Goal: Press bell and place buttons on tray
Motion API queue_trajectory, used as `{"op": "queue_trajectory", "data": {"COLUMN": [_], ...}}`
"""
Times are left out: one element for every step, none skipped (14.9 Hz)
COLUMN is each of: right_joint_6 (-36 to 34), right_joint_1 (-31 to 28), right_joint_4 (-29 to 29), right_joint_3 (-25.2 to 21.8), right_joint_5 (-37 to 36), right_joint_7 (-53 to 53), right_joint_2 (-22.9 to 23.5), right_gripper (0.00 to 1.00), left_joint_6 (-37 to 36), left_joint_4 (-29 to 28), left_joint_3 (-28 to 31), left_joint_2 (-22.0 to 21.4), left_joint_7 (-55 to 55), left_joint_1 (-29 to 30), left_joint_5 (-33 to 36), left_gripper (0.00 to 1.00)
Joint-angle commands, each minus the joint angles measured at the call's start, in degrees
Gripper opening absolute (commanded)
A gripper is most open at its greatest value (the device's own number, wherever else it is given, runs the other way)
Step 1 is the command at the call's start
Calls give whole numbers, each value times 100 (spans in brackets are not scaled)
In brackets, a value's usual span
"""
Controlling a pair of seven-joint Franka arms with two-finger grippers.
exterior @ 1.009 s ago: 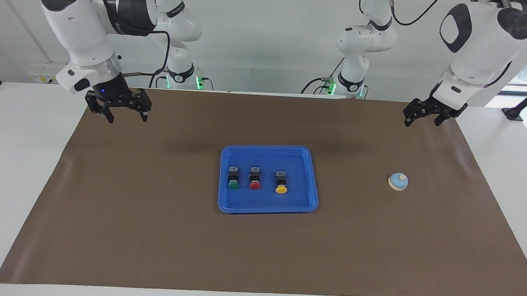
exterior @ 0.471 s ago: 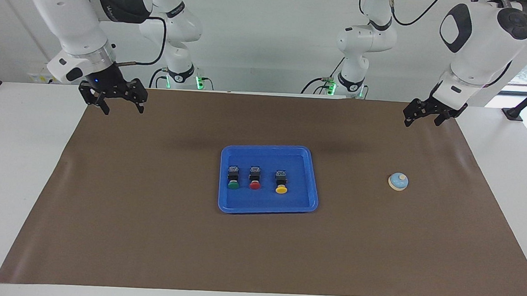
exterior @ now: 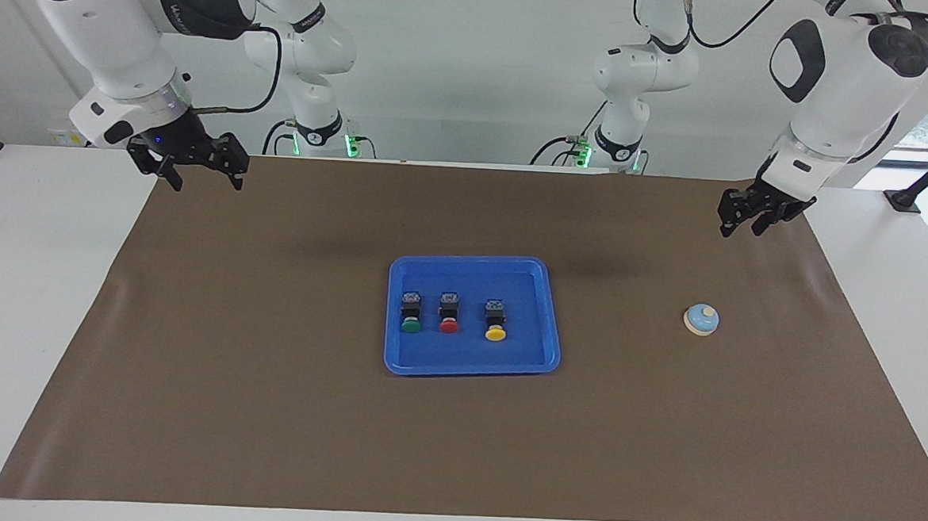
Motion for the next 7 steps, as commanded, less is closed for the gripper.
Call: {"op": "queue_trajectory", "data": {"right_joint_6": [-66, -66, -75, -110, -136, -128, -137], "right_joint_1": [-81, -81, -81, -90, -90, -90, -81], "right_joint_4": [98, 90, 72, 72, 72, 72, 72], "right_joint_3": [81, 81, 81, 81, 81, 81, 81], "right_joint_5": [-108, -108, -108, -99, -99, -99, -99], "right_joint_7": [18, 27, 9, -26, -26, -26, -26], "right_joint_2": [54, 54, 37, 37, 11, 2, 2], "right_gripper": [100, 100, 100, 100, 100, 100, 100], "left_joint_6": [429, 604, 849, 1139, 1446, 1676, 1895], "left_joint_4": [-426, -505, -593, -733, -917, -1067, -1190], "left_joint_3": [1, 1, 1, 1, 1, 1, -8], "left_joint_2": [-70, 96, 203, 325, 422, 484, 589], "left_joint_7": [27, 36, 36, 28, 28, 28, 28], "left_joint_1": [368, 422, 405, 379, 352, 335, 335], "left_joint_5": [-6, -6, -6, -6, -6, 2, 11], "left_gripper": [0, 0, 0, 0, 0, 0, 0]}}
